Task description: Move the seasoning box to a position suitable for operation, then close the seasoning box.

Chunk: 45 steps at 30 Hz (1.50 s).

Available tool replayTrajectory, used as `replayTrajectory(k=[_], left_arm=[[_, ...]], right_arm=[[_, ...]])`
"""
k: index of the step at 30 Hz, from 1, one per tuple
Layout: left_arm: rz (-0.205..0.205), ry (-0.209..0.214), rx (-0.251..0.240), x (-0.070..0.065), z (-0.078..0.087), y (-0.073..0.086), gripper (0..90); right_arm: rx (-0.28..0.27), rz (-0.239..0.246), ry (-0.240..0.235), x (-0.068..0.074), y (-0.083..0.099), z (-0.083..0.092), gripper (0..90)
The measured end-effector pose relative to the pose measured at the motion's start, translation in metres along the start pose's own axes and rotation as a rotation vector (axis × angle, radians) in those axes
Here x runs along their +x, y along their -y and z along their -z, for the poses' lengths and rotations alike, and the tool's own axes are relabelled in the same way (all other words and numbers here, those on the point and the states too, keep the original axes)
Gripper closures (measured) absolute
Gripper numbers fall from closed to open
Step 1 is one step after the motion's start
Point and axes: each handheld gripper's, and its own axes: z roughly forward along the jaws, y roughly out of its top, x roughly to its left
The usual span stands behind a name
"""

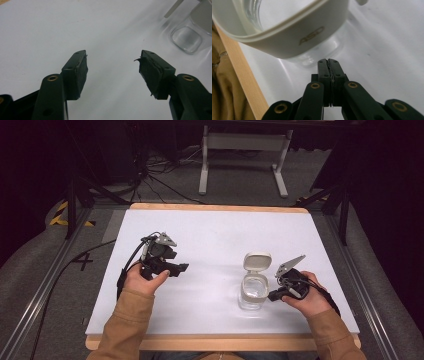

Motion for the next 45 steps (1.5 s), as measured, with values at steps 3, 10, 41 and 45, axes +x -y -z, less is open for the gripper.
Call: replayTrajectory(k=[3,10,41,45], left_arm=[[0.003,-0.005,-0.008,-0.002,-0.001,0.000,39.9],[0.007,-0.006,-0.006,-0.001,0.001,0.001,39.9],[0.028,-0.046,0.004,-0.002,0.015,0.020,40.0],[0.047,-0.053,0.008,0.000,0.020,0.027,39.9]], right_arm=[[-0.069,-0.025,0.038,-0.003,0.002,0.010,89.6],[-0.195,-0.048,0.094,-0.004,0.003,0.029,89.6],[-0.524,-0.102,0.103,-0.020,-0.007,0.052,89.6],[-0.537,-0.096,0.104,-0.023,-0.012,0.050,89.7]])
